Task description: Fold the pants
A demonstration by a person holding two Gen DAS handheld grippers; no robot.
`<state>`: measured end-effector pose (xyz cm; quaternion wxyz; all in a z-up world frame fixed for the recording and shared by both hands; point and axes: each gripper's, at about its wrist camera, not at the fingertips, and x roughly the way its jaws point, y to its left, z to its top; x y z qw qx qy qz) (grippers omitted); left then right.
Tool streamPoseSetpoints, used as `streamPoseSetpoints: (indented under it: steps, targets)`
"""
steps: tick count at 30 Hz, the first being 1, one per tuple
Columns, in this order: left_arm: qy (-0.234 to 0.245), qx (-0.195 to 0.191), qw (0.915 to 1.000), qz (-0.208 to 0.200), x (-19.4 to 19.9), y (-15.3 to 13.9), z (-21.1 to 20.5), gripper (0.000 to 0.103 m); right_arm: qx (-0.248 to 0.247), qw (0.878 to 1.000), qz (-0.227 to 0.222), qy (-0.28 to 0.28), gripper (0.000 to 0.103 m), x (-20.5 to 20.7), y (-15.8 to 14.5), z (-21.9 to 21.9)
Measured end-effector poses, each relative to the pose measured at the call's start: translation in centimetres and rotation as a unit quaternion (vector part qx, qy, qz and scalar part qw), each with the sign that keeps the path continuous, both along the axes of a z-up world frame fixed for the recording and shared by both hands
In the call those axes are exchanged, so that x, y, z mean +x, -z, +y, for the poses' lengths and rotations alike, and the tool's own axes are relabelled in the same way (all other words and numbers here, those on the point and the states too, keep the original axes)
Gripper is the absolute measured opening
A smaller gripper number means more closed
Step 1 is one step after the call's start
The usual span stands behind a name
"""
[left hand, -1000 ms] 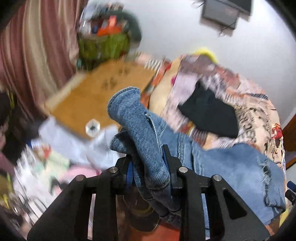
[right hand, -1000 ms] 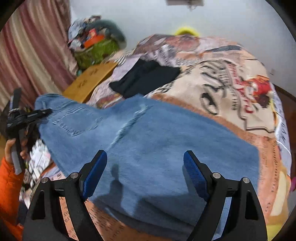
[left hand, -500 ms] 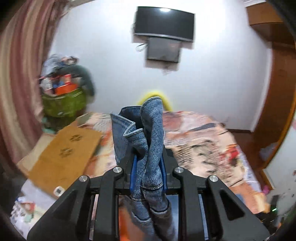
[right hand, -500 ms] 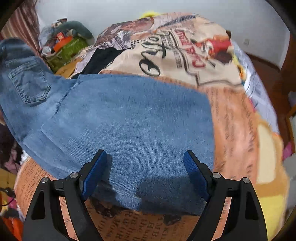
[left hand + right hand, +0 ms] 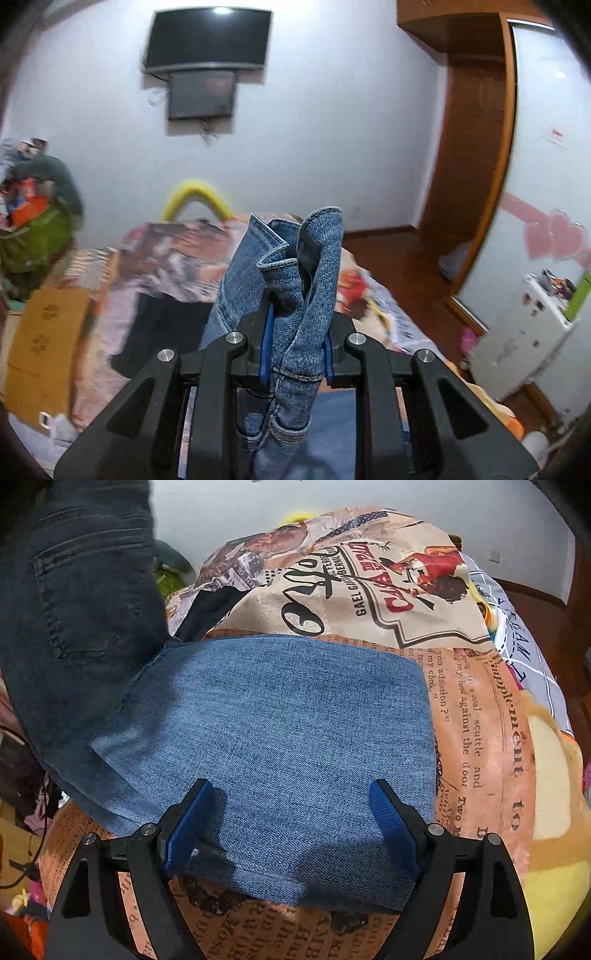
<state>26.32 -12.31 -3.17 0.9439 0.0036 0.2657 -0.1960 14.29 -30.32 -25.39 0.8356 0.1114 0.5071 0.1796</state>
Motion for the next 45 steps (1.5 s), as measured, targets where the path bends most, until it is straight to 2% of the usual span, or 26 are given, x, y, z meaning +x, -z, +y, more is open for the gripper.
streamPoseSetpoints:
  steps: [5,10,16,20,22,25,27,28,29,31,34,37,40,45]
  targets:
    - [0.052,0.009,0.9972,0.053,1.0,3.0,-4.9,0.021,0.001,1.000,0.000,0.003,0.085,0.0,0.0,0.0]
    - [0.093,0.029,0.9899,0.103,0.6,6.4,-8.9,0.021,0.002,1.000,-0.005,0.009,0.083,-0.7,-0.8,-0.4]
    - [0.128,0.067,0.9822,0.121,-0.6,9.1,-12.1,0.021,-0.001,1.000,-0.011,0.028,0.083,-2.7,-1.6,-2.2]
    - [0.153,0.090,0.9732,0.147,-0.8,11.3,-14.1,0.023,0.004,0.999,0.000,0.051,0.083,-3.6,-1.3,-3.6]
    - [0.169,0.097,0.9654,0.173,-0.5,12.8,-15.0,0.025,0.004,0.998,0.008,0.062,0.083,-3.8,-0.9,-4.1]
    - [0.184,0.113,0.9551,0.203,-0.6,14.2,-16.1,0.031,0.008,0.997,0.017,0.071,0.083,-4.3,-0.4,-4.5]
    - [0.195,0.117,0.9493,0.217,-0.8,14.6,-16.5,0.044,0.007,0.997,0.018,0.071,0.083,-4.6,-0.5,-4.5]
    - [0.203,0.115,0.9451,0.229,-0.9,14.8,-16.7,0.056,0.007,0.997,0.017,0.070,0.083,-4.8,-0.6,-4.5]
    - [0.206,0.110,0.9447,0.230,-1.0,14.6,-16.7,0.067,0.006,0.997,0.015,0.069,0.083,-4.9,-0.7,-4.4]
    - [0.201,0.101,0.9511,0.211,-1.6,13.8,-16.5,0.075,0.007,0.997,0.013,0.070,0.083,-5.1,-0.9,-4.4]
    - [0.190,0.111,0.9598,0.174,-1.6,12.1,-15.9,0.084,0.008,0.998,0.010,0.069,0.083,-5.3,-1.1,-4.4]
    - [0.164,0.124,0.9674,0.148,-0.7,11.1,-14.4,0.089,0.009,0.998,0.007,0.065,0.083,-5.4,-1.3,-4.1]
    - [0.115,0.144,0.9747,0.126,1.4,10.7,-11.5,0.092,0.010,0.998,0.006,0.063,0.083,-5.4,-1.3,-3.9]
    - [0.043,0.180,0.9765,0.110,5.5,11.6,-6.6,0.095,0.011,0.998,0.012,0.053,0.083,-5.1,-1.1,-2.9]
